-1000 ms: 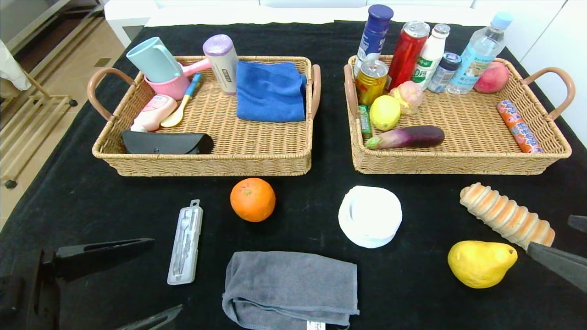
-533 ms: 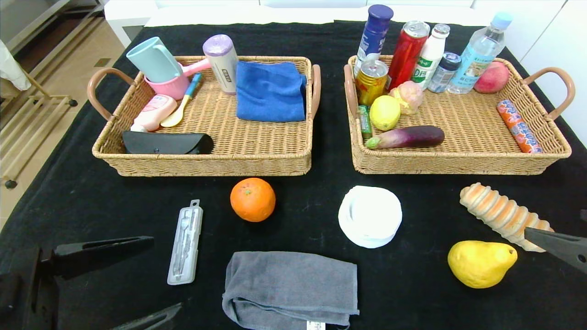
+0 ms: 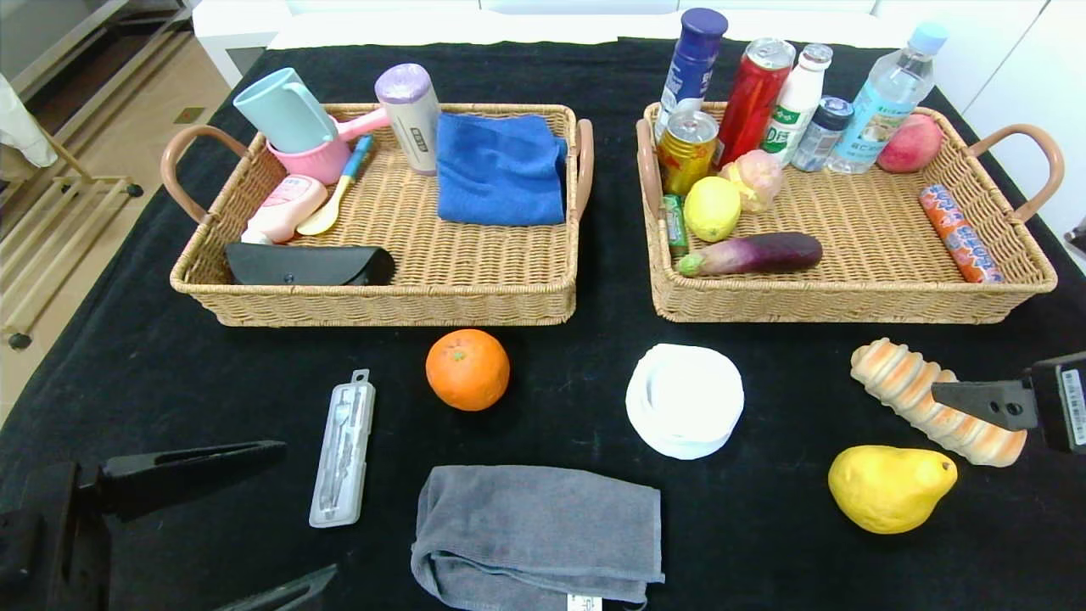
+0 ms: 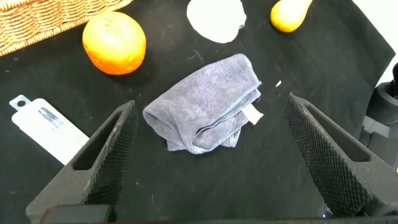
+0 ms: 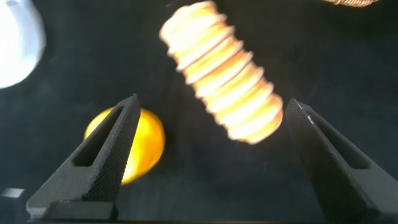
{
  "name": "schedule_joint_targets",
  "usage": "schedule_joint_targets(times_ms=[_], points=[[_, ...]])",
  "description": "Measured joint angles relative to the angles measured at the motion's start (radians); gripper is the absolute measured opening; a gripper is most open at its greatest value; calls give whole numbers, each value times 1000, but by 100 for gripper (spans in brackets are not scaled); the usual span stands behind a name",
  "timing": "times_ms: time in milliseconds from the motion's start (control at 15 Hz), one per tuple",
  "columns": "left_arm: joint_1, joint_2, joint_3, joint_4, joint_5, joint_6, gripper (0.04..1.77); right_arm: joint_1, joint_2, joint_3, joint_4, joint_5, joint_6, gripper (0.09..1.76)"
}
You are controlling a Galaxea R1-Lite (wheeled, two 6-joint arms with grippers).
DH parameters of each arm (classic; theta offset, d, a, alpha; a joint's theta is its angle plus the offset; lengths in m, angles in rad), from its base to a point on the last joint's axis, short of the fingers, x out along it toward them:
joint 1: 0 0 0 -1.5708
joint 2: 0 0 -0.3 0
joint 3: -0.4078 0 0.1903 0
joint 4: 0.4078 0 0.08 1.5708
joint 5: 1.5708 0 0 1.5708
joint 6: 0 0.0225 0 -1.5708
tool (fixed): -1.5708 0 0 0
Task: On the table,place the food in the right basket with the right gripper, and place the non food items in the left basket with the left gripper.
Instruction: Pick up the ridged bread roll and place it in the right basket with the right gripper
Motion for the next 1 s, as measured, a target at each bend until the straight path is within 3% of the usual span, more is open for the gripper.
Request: schedule_joint_targets(times_ms=[267, 1000], points=[[0, 0, 0, 0, -1, 0, 172, -60, 80, 0, -37, 31, -3, 171], [0, -4, 0, 0, -1, 2, 172, -109, 188, 12, -93, 71, -3, 171]])
